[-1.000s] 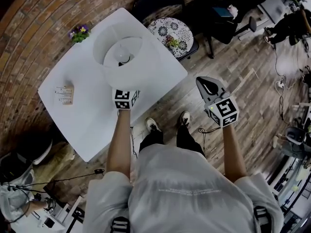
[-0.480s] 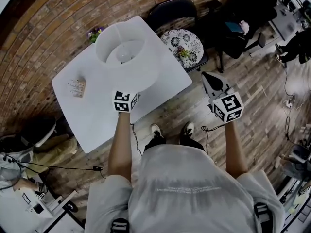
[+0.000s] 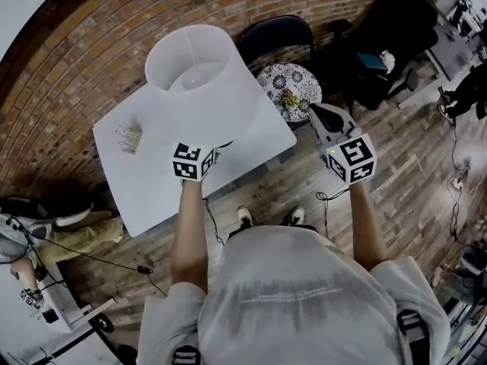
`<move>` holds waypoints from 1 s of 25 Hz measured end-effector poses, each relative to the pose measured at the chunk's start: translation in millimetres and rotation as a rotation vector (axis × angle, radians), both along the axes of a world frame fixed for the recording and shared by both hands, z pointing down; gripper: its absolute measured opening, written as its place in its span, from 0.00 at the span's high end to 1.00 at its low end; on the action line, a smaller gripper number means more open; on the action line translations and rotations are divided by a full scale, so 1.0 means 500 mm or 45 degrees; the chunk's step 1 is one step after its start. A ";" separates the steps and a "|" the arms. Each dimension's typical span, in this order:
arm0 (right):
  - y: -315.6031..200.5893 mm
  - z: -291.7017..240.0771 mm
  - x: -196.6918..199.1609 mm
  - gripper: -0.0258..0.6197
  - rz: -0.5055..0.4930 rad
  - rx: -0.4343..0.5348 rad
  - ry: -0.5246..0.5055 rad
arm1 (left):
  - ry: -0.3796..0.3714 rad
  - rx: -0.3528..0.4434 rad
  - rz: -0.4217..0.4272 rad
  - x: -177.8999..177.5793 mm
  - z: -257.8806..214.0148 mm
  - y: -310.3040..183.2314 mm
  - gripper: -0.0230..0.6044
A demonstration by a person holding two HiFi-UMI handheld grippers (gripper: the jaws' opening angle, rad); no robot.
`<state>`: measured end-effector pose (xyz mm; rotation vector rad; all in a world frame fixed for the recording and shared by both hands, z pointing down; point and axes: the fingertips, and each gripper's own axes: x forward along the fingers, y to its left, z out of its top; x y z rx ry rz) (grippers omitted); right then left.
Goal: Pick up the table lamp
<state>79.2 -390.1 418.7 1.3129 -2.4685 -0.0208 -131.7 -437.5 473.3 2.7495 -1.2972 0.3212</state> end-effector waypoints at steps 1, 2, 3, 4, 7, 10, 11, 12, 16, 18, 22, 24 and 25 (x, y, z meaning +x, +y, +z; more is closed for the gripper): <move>-0.003 -0.009 0.003 0.96 -0.003 0.011 0.001 | -0.006 0.007 -0.003 0.005 -0.014 0.003 0.69; -0.005 -0.019 0.007 0.96 -0.007 0.021 -0.010 | -0.013 0.016 -0.004 0.011 -0.027 0.006 0.69; -0.007 -0.031 0.010 0.96 -0.015 0.033 -0.031 | -0.023 0.025 -0.005 0.018 -0.038 0.008 0.69; -0.008 -0.043 0.012 0.96 -0.025 0.047 -0.054 | -0.034 0.033 -0.010 0.024 -0.048 0.009 0.69; -0.010 -0.074 0.014 0.96 -0.046 0.093 -0.068 | -0.057 0.039 -0.037 0.036 -0.070 0.009 0.69; -0.009 -0.089 0.017 0.96 -0.050 0.118 -0.042 | -0.036 0.028 -0.077 0.043 -0.089 0.017 0.69; -0.009 -0.093 0.019 0.96 -0.048 0.125 -0.034 | -0.025 0.026 -0.096 0.043 -0.096 0.020 0.69; -0.008 -0.096 0.021 0.96 -0.046 0.132 -0.027 | -0.016 0.026 -0.117 0.042 -0.104 0.023 0.69; -0.008 -0.110 0.030 0.96 -0.036 0.152 -0.013 | -0.024 0.027 -0.185 0.033 -0.126 0.033 0.69; -0.007 -0.122 0.029 0.96 -0.040 0.164 -0.008 | -0.043 0.034 -0.203 0.026 -0.136 0.038 0.69; -0.005 -0.146 0.030 0.96 -0.053 0.185 -0.009 | -0.060 0.052 -0.222 0.020 -0.159 0.046 0.69; -0.008 -0.154 0.028 0.96 -0.059 0.192 -0.012 | -0.060 0.061 -0.227 0.018 -0.171 0.047 0.69; -0.010 -0.158 0.026 0.96 -0.062 0.194 -0.009 | -0.061 0.066 -0.229 0.018 -0.176 0.048 0.69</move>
